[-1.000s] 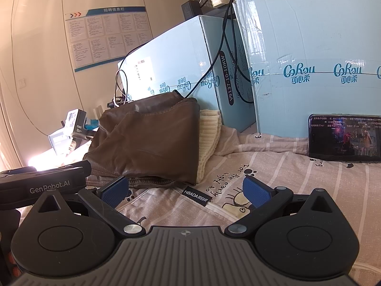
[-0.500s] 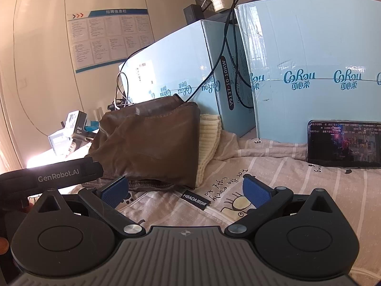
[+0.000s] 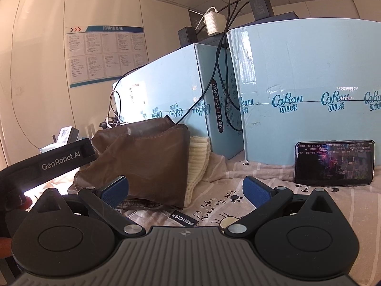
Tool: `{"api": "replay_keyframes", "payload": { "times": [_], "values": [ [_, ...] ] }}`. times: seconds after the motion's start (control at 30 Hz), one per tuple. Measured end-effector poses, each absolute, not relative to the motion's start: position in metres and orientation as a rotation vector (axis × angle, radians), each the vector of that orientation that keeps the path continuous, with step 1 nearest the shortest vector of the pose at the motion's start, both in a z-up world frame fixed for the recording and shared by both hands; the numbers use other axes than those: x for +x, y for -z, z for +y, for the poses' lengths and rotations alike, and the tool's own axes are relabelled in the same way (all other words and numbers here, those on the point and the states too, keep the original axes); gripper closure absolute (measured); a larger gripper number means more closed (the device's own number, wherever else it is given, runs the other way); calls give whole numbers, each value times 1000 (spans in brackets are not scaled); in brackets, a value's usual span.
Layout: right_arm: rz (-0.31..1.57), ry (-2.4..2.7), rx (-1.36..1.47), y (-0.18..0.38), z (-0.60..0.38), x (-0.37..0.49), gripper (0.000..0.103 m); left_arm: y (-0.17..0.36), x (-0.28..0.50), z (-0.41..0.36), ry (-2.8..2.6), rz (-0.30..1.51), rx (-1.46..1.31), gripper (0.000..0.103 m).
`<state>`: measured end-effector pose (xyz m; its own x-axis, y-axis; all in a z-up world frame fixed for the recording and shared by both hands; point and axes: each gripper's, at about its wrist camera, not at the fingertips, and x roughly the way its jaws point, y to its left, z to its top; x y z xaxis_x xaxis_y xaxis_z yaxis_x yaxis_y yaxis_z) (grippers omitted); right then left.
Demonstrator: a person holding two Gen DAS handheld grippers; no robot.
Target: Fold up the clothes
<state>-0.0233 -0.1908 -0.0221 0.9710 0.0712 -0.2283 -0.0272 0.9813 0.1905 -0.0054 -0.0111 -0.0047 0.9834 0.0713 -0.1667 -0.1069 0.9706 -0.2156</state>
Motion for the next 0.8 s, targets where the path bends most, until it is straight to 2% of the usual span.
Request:
{"api": "replay_keyframes", "payload": {
  "times": [0.8],
  "values": [
    [288, -34, 195, 33, -191, -16, 0, 23, 9, -16, -34, 267, -199, 0]
  ]
}}
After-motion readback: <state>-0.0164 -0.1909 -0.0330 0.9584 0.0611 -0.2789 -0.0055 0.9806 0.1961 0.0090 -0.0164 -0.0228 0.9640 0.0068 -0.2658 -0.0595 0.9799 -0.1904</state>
